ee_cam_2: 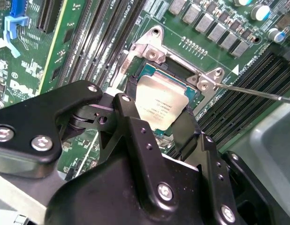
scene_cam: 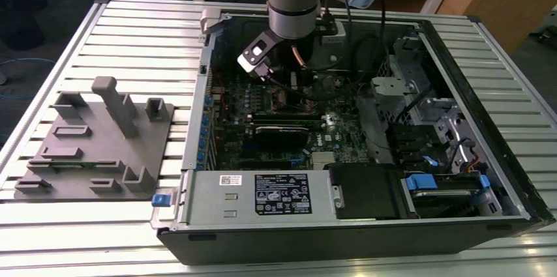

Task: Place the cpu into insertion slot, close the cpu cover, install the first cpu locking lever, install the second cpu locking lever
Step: 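Place the cpu into insertion slot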

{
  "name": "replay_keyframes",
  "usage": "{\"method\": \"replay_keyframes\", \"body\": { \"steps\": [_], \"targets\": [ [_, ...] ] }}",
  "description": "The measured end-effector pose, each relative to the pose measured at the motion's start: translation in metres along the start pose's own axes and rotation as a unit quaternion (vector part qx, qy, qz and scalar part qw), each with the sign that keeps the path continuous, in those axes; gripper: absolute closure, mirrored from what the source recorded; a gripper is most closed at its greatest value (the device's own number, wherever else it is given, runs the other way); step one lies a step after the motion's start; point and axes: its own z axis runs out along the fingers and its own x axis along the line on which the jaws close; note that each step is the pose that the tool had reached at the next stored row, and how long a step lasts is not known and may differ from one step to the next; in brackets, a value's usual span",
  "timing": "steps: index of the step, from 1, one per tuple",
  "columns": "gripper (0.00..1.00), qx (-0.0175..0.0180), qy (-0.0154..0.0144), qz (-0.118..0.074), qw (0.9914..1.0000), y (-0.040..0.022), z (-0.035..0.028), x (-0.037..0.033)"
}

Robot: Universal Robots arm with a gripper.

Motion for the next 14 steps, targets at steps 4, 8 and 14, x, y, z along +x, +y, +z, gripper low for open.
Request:
{"method": "replay_keyframes", "body": {
  "steps": [4,8,14],
  "targets": [
    [0.46,0.0001,-0.0002,0.000,1.00000,-0.0001,0.0005,-0.0001],
    [0.46,0.0000,0.0000,0.000,1.00000,0.0006,0.0007,0.0000],
    [0.46,0.0001,-0.0001,0.000,1.00000,0.0011,0.0011,0.0001]
  ]
}}
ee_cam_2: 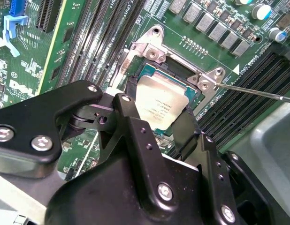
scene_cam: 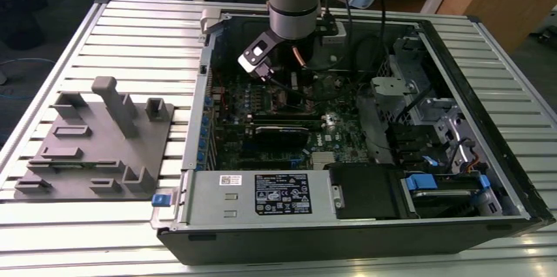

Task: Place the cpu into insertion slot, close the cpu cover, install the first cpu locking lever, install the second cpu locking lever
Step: 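Place the cpu into insertion slot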

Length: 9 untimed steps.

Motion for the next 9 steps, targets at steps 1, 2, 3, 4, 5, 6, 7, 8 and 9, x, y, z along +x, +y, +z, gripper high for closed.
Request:
{"method": "replay_keyframes", "body": {
  "steps": [1,2,3,4,5,6,7,8,9],
  "targets": [
    [0.46,0.0002,-0.0002,0.000,1.00000,-0.0001,0.0006,-0.0001],
    [0.46,0.0003,-0.0004,0.000,1.00000,-0.0002,0.0013,-0.0002],
    [0.46,0.0004,-0.0005,0.000,1.00000,-0.0003,0.0019,-0.0002],
    [0.46,0.0003,-0.0004,0.000,1.00000,-0.0004,0.0021,-0.0002],
    [0.46,0.0002,-0.0002,0.000,1.00000,-0.0003,0.0023,-0.0001],
    [0.46,0.0001,-0.0001,0.000,1.00000,-0.0003,0.0024,-0.0001],
    [0.46,0.0000,0.0000,0.000,1.00000,-0.0003,0.0024,-0.0001],
    [0.46,0.0000,0.0000,0.000,1.00000,-0.0003,0.0024,0.0000],
    [0.46,0.0000,-0.0001,0.000,1.00000,-0.0003,0.0025,0.0000]
  ]
}}
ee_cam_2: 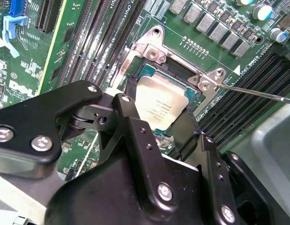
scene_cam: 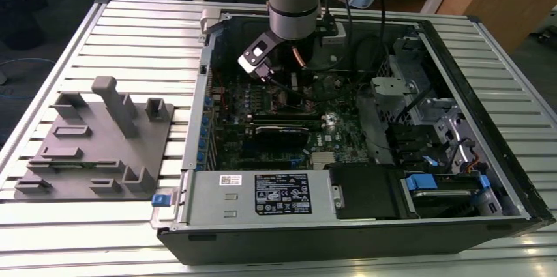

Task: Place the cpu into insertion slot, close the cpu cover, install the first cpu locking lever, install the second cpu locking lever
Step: 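Place the cpu into insertion slot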

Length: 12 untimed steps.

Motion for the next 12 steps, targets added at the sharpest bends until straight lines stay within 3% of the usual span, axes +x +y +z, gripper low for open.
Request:
{"method": "replay_keyframes", "body": {
  "steps": [12],
  "targets": [
    [0.46,0.0000,-0.0001,0.000,1.00000,-0.0001,0.0002,-0.0001]
  ]
}}
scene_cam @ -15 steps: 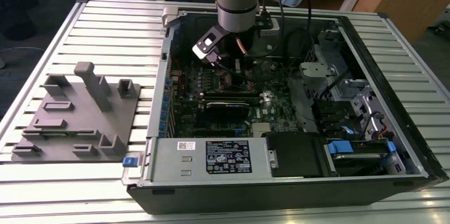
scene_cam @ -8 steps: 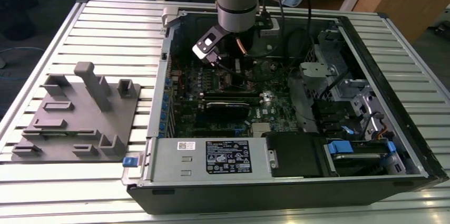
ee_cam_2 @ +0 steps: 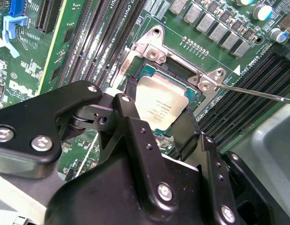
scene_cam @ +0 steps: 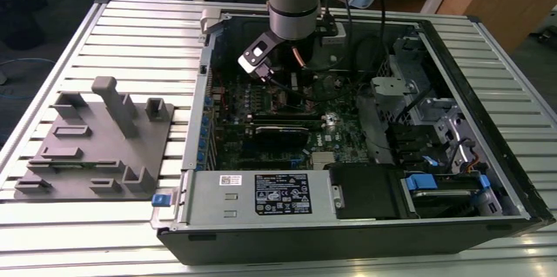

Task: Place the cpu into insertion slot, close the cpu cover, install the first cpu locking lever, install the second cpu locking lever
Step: 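Place the cpu into insertion slot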

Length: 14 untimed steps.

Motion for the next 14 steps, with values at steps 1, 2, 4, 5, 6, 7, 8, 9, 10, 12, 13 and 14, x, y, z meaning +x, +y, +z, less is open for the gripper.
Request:
{"method": "replay_keyframes", "body": {
  "steps": [1,2,4,5,6,7,8,9,10,12,13,14],
  "targets": [
    [0.46,0.0000,0.0000,0.000,1.00000,0.0000,0.0000,0.0000],
    [0.46,0.0000,0.0000,0.000,1.00000,0.0000,0.0001,0.0000],
    [0.46,0.0000,0.0000,0.000,1.00000,0.0000,0.0001,0.0000],
    [0.46,0.0000,0.0000,0.000,1.00000,0.0000,0.0001,0.0000],
    [0.46,0.0000,0.0000,0.000,1.00000,0.0000,0.0001,0.0000],
    [0.46,0.0000,0.0000,0.000,1.00000,0.0000,0.0001,0.0000],
    [0.46,0.0000,-0.0001,0.000,1.00000,0.0000,0.0001,0.0000],
    [0.46,0.0000,0.0000,0.000,1.00000,0.0000,-0.0001,0.0000],
    [0.46,-0.0002,0.0003,0.000,1.00000,0.0001,-0.0006,0.0001],
    [0.46,-0.0006,0.0007,0.000,1.00000,0.0003,-0.0017,0.0002],
    [0.46,-0.0005,0.0007,0.000,1.00000,0.0004,-0.0019,0.0003],
    [0.46,-0.0004,0.0006,0.000,1.00000,0.0004,-0.0020,0.0003]
  ]
}}
